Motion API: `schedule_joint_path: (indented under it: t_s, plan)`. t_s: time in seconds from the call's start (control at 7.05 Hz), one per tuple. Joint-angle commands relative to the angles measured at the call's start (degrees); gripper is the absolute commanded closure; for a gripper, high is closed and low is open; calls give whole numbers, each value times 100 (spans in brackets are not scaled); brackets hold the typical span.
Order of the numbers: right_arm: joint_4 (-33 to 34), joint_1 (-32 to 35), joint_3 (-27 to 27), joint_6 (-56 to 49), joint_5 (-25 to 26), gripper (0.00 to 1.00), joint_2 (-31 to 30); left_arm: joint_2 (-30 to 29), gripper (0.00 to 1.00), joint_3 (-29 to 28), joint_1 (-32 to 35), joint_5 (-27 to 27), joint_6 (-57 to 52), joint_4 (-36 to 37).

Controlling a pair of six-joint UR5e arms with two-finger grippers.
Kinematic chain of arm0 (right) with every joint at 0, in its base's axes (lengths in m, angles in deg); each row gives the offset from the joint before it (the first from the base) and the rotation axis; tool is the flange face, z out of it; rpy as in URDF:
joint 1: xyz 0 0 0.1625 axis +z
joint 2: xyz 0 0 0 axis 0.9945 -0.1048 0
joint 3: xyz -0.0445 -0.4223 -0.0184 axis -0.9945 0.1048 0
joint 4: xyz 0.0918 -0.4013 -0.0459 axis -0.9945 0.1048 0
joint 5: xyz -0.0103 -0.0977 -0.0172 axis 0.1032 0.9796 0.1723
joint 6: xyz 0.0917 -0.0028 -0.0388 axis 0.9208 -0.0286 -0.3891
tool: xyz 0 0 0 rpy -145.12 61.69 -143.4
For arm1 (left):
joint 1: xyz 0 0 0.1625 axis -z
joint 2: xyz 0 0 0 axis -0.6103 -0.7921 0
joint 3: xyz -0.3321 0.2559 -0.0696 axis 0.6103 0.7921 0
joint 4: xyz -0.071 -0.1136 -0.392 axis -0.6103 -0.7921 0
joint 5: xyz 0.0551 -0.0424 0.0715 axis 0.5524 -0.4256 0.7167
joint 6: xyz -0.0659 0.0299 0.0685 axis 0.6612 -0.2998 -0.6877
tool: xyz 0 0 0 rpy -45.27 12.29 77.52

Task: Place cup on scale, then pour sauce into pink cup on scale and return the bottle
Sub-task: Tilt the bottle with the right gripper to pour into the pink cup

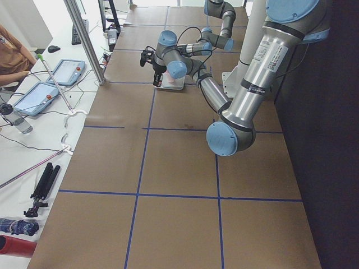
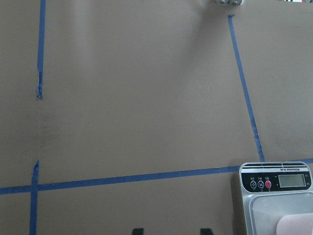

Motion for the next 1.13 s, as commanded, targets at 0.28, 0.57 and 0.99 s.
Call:
schedule_joint_path:
  t_s: [0.28,0.57,0.99]
  plan:
    - [-9,-9,34,-481,164,100,-5,-6,50,18,0,0,33,16]
    - [-17,-9,8,-551,217,100,12,3,50,18,0,0,33,16]
    - [-131,61,-253,-167,95,100,-23,3,50,9,-17,0,33,7]
